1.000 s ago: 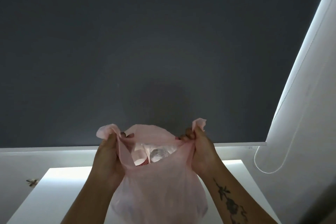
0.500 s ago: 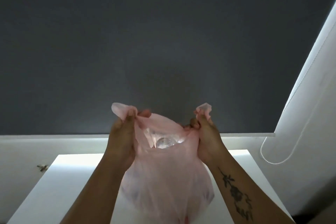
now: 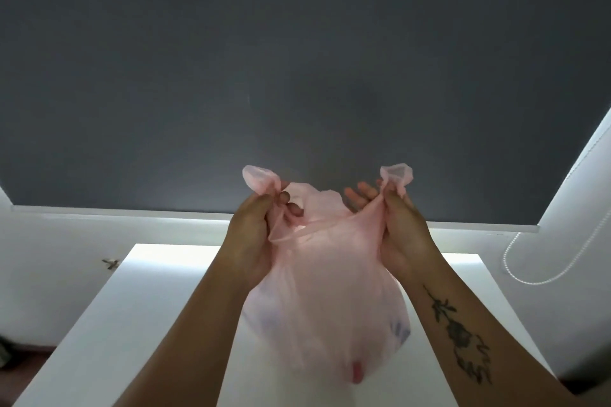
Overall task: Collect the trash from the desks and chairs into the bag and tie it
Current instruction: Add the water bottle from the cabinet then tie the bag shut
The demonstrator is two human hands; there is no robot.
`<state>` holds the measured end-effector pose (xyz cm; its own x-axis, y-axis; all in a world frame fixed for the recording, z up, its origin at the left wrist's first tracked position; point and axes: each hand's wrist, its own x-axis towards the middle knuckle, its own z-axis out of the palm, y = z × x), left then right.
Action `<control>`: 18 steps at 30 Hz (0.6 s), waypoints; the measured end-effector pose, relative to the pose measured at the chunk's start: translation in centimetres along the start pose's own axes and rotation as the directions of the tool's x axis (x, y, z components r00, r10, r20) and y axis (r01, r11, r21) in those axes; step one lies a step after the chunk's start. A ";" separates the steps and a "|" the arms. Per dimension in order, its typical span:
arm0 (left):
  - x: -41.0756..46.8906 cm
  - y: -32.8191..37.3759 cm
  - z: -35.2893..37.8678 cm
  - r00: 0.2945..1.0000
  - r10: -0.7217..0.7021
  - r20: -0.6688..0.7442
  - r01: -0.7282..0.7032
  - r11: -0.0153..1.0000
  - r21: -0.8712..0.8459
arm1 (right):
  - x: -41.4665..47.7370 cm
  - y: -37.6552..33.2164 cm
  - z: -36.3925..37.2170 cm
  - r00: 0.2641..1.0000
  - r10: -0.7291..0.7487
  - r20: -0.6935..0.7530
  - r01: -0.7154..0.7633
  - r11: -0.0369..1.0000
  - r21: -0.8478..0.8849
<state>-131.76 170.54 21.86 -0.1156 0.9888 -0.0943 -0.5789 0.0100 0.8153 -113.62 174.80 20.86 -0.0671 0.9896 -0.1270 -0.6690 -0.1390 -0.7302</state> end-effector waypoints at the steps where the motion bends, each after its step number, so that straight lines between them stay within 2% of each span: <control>1: 0.2 0.0 -0.4 0.999 0.035 0.002 -0.035 0.998 0.049 | -0.1 0.0 -0.2 1.000 0.011 -0.021 -0.011 1.000 0.006; 5: 0.1 0.2 -0.3 0.980 0.198 0.020 -0.193 0.927 0.321 | -0.4 0.6 -0.4 0.994 0.037 -0.101 -0.046 0.995 -0.088; 7: -0.1 0.1 0.5 0.982 0.183 0.033 -0.185 0.941 0.282 | -0.5 0.8 0.0 0.990 0.043 -0.137 -0.067 0.983 -0.174; 9: -0.3 -0.3 1.2 0.993 0.113 0.017 -0.114 0.984 0.138 | -0.6 0.9 0.4 0.984 0.052 -0.168 -0.099 0.953 -0.285; 12: -0.4 -1.0 1.8 0.998 0.054 -0.040 -0.055 0.998 -0.014 | -1.1 1.0 1.1 0.989 0.117 -0.087 -0.139 0.941 -0.308; 16: -0.9 -0.9 1.9 0.999 0.033 -0.043 -0.031 0.998 0.048 | -1.7 0.8 1.0 0.998 0.048 -0.028 -0.054 0.948 -0.315; 18: -0.9 -0.9 1.6 1.000 0.002 -0.031 0.000 0.997 0.079 | -2.1 0.6 1.0 0.998 0.062 -0.020 -0.065 0.950 -0.306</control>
<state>-129.84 169.91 22.08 -0.1422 0.9837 -0.1102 -0.5135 0.0219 0.8578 -114.65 172.71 21.32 -0.0933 0.9783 -0.1850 -0.4047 -0.2071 -0.8907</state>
